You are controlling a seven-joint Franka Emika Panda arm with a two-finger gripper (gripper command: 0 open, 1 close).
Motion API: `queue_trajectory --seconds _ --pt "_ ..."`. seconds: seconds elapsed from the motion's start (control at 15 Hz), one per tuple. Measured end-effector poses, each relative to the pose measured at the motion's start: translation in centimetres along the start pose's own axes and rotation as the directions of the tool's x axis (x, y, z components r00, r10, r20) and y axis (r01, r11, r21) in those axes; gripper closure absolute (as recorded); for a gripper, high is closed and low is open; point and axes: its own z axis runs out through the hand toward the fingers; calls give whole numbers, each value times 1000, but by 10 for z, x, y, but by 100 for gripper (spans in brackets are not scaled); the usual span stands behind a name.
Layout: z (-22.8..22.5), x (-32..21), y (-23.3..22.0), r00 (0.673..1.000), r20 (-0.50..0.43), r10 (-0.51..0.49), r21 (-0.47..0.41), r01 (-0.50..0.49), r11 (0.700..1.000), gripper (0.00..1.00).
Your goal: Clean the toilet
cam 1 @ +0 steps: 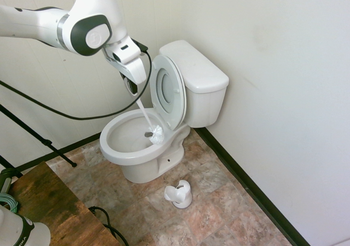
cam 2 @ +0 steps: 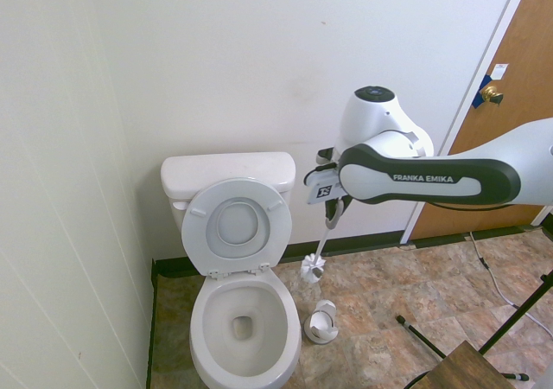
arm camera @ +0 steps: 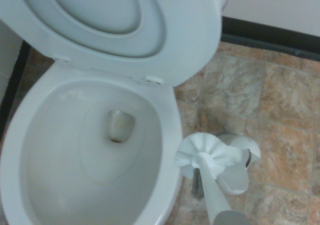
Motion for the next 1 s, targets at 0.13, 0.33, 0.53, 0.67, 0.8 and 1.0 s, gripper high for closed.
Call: queue_trajectory --seconds 0.13,0.33,0.53,0.67,0.8,1.0 --pt "3 -22 -28 999 -2 -33 -1 33 999 100" --pt "23 -55 -74 997 3 -71 -14 71 997 100" --pt "61 -75 -115 994 9 -108 -28 108 994 100" --pt "101 -78 -139 992 26 -121 -28 122 992 100" --pt "148 -71 -161 992 47 -120 -32 122 992 100" --pt "214 -57 -186 989 92 -113 -33 116 993 100"
